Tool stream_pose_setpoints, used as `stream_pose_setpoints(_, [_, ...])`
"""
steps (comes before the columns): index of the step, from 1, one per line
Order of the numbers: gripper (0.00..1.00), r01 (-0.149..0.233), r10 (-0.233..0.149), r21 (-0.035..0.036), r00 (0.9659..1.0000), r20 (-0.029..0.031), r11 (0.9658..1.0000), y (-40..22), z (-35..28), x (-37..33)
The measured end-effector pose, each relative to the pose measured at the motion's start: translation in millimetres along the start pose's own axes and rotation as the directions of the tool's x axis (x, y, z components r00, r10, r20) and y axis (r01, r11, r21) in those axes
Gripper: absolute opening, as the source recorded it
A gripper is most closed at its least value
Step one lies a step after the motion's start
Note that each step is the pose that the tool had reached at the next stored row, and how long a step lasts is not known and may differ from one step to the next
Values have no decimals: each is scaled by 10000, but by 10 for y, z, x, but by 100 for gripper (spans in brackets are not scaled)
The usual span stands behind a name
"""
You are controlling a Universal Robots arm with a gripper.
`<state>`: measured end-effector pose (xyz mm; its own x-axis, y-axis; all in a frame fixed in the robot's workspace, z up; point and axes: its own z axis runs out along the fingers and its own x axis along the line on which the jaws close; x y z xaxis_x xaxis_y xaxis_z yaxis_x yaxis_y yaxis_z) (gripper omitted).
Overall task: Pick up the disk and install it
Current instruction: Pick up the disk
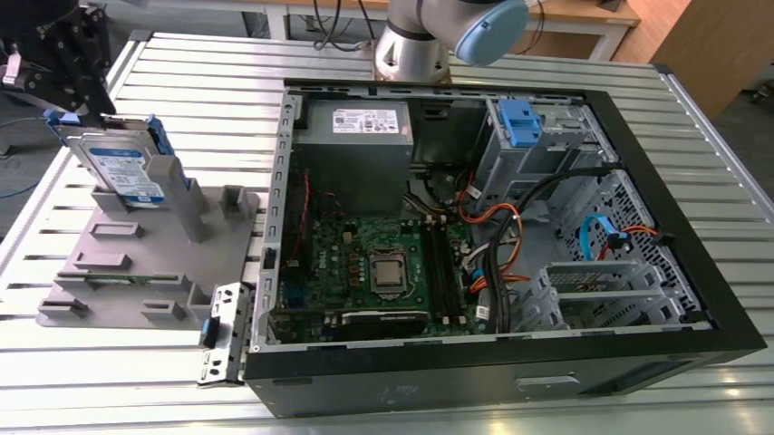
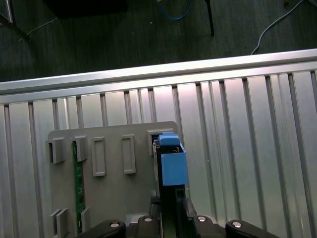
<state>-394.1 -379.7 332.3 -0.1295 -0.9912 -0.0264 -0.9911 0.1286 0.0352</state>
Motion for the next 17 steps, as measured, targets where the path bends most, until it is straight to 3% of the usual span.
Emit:
stream_pose_setpoints(4, [41,0,0,0,10000,0,10000,0,0,0])
stream_pose_setpoints(6, [53,0,0,0,10000,0,10000,0,0,-1])
stream_pose_setpoints(11, [59,8,-8,16,10000,2,10000,3,2,-1])
stream_pose_setpoints(17, [59,138,-138,271,9999,29,9995,23,27,3])
